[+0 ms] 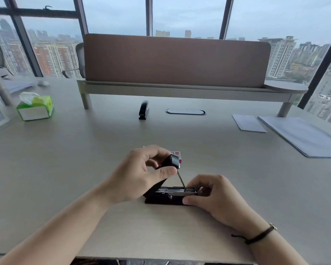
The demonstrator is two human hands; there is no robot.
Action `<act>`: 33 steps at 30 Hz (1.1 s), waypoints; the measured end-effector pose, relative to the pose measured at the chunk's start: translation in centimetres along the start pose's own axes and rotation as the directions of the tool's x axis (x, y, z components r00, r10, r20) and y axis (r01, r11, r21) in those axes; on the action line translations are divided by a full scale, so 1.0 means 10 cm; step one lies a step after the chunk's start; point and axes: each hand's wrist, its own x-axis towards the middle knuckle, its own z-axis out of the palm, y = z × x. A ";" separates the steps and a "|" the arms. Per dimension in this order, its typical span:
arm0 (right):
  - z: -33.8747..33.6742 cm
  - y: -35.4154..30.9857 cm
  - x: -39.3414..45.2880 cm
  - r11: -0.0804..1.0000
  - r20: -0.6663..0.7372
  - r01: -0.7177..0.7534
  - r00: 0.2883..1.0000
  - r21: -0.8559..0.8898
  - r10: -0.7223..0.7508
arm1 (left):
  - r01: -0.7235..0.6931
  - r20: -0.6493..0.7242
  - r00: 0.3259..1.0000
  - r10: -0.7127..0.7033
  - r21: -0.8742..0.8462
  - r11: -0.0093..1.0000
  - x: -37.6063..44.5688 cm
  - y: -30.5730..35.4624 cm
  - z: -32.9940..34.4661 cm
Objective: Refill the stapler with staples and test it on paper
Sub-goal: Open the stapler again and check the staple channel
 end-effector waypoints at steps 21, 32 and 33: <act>0.01 0.02 0.01 0.998 0.032 -0.038 0.999 0.047 0.037 | 0.188 0.034 0.979 -0.200 0.208 0.960 -0.68 -0.70 -0.95; 0.00 0.02 0.03 0.998 0.043 -0.059 0.997 0.032 0.058 | 0.223 0.106 0.957 -0.268 0.321 0.921 -0.68 -0.76 -0.96; 0.00 0.01 0.04 0.998 0.057 -0.058 0.997 0.032 0.057 | 0.240 0.167 0.939 -0.301 0.307 0.921 -0.66 -0.72 -0.99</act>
